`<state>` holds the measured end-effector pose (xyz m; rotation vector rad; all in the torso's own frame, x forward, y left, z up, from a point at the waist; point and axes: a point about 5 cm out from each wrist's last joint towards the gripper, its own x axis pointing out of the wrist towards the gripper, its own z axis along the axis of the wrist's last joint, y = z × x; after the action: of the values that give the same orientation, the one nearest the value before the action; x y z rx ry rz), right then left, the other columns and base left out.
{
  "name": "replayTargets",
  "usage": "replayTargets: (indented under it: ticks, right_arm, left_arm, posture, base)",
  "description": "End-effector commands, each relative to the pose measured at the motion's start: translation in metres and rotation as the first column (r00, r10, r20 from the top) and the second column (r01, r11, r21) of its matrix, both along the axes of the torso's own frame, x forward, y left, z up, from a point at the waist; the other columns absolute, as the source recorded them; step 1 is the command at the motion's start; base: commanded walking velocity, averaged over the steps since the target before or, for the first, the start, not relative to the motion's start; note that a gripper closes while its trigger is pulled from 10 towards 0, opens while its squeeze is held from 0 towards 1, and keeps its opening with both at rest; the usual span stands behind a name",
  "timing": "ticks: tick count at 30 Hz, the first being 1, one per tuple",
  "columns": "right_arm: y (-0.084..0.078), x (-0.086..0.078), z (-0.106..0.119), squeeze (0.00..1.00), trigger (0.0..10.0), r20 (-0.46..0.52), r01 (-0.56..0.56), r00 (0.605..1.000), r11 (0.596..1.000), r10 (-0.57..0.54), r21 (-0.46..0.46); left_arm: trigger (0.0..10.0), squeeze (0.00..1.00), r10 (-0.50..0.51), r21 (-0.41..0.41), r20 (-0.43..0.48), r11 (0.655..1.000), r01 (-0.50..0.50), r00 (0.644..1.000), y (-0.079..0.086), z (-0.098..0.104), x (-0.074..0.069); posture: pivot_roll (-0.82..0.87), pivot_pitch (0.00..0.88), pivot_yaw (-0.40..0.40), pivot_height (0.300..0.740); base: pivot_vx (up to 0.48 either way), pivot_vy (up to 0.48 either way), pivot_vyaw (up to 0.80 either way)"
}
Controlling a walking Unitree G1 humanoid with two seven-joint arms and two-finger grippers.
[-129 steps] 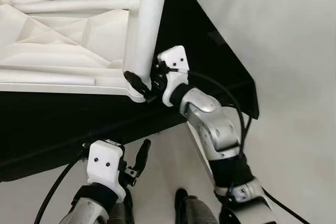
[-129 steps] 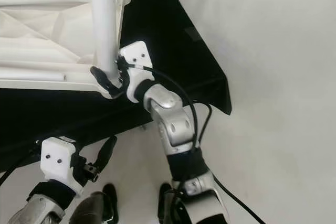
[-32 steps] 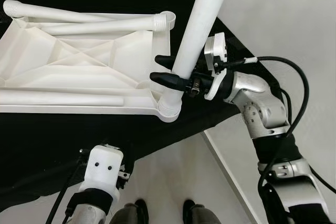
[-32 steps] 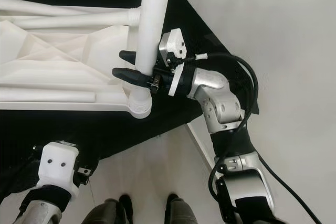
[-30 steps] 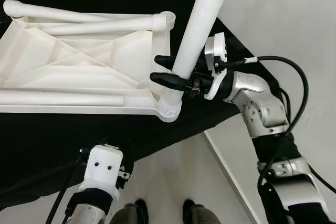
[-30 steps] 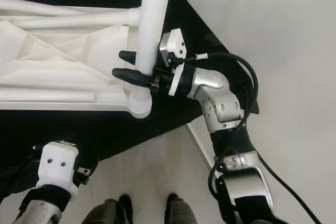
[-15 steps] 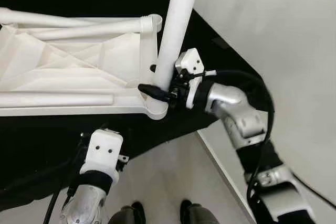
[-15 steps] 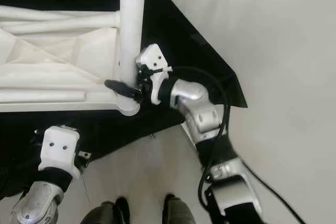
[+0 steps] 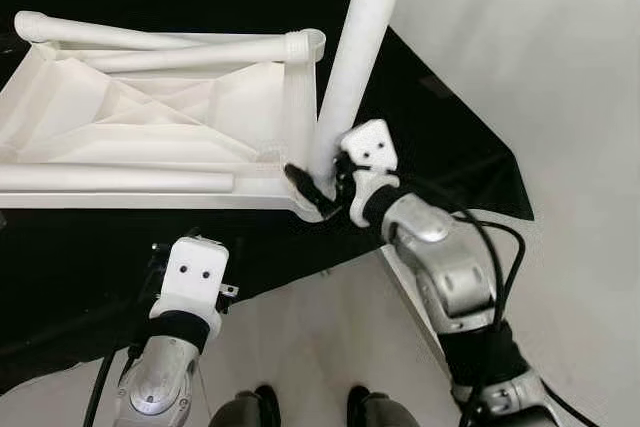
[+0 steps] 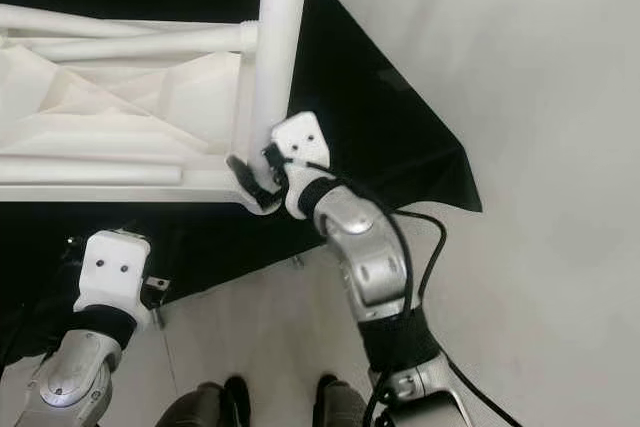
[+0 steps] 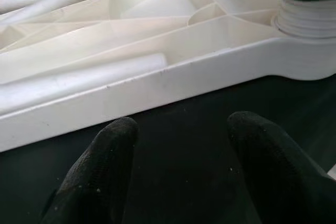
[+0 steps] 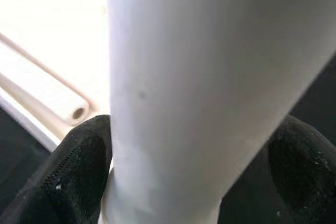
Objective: Building children table
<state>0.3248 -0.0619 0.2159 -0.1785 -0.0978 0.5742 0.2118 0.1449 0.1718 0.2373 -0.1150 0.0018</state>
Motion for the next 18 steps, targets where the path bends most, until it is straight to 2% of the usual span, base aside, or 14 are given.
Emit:
replayTargets:
  ticks: [1, 3, 4, 5, 6, 9, 11, 13, 15, 18]
  right_arm:
    - [0.008, -0.002, -0.009, 0.00, 10.0, -0.033, 0.028, 0.999, 0.999, -0.028, -0.016]
    - [0.010, 0.000, -0.010, 0.00, 10.0, -0.041, 0.044, 0.998, 0.999, -0.045, -0.015]
    - [0.011, 0.003, -0.011, 0.00, 3.7, -0.049, 0.066, 0.997, 0.998, -0.067, -0.010]
    - [0.011, 0.003, -0.011, 0.00, 3.7, -0.049, 0.066, 0.997, 0.998, -0.067, -0.010]
    - [0.010, 0.005, -0.012, 0.00, 0.0, -0.052, 0.082, 0.995, 0.997, -0.082, -0.005]
    - [0.009, 0.007, -0.010, 0.00, 0.0, -0.054, 0.104, 0.993, 0.995, -0.104, -0.001]
    - [0.004, 0.008, -0.007, 0.00, 0.0, -0.057, 0.123, 0.991, 0.992, -0.122, 0.007]
    - [0.003, 0.008, -0.006, 0.00, 0.0, -0.057, 0.123, 0.991, 0.992, -0.122, 0.008]
    - [0.002, 0.006, 0.000, 0.00, 0.0, -0.057, 0.045, 0.997, 0.998, -0.043, 0.039]
    - [0.003, 0.006, 0.003, 0.00, 0.0, -0.052, -0.023, 0.998, 0.998, 0.026, 0.065]
  left_arm:
    - [10.0, 0.00, 0.018, 0.024, -0.026, 1.000, -0.018, 0.999, 0.002, -0.008, -0.001]
    - [10.0, 0.00, 0.023, 0.024, -0.027, 0.999, -0.022, 0.999, 0.003, -0.008, -0.002]
    - [10.0, 0.00, 0.028, 0.024, -0.029, 0.999, -0.027, 0.999, 0.003, -0.008, -0.003]
    - [10.0, 0.00, 0.028, 0.024, -0.029, 0.999, -0.027, 0.999, 0.003, -0.008, -0.003]
    - [10.0, 0.00, 0.029, 0.026, -0.029, 0.999, -0.028, 0.999, 0.003, -0.007, -0.004]
    - [10.0, 0.00, 0.014, 0.024, -0.034, 1.000, -0.013, 0.999, 0.001, -0.006, -0.007]
    - [10.0, 0.00, -0.055, 0.009, -0.058, 0.998, 0.055, 0.997, -0.008, -0.005, -0.016]
    - [10.0, 0.00, -0.081, 0.000, -0.067, 0.997, 0.081, 0.994, -0.012, -0.006, -0.019]
    - [10.0, 0.00, -0.144, -0.045, -0.070, 0.989, 0.141, 0.987, -0.018, -0.004, -0.027]
    - [10.0, 0.00, -0.193, -0.071, -0.072, 0.980, 0.188, 0.979, -0.023, -0.002, -0.031]
  posture:
    - [-0.04, 0.225, -0.016, 0.740]
    - [-0.03, 0.228, -0.015, 0.740]
    - [-0.03, 0.232, -0.013, 0.740]
    - [-0.03, 0.232, -0.013, 0.740]
    - [-0.01, 0.246, -0.009, 0.740]
    - [-0.01, 0.268, -0.007, 0.740]
    - [0.00, 0.304, -0.010, 0.740]
    - [0.00, 0.308, -0.010, 0.740]
    - [0.00, 0.340, -0.014, 0.740]
    - [0.00, 0.350, -0.017, 0.740]
  base:
    - [0.000, 0.000, 0.00]
    - [0.000, 0.000, 0.00]
    - [0.000, 0.000, 0.00]
    - [0.000, 0.000, 0.00]
    - [0.000, 0.000, 0.00]
    - [0.000, 0.000, 0.00]
    - [0.000, 0.000, 0.00]
    - [0.000, 0.000, 0.00]
    - [0.000, 0.000, 0.00]
    - [0.000, 0.000, 0.00]
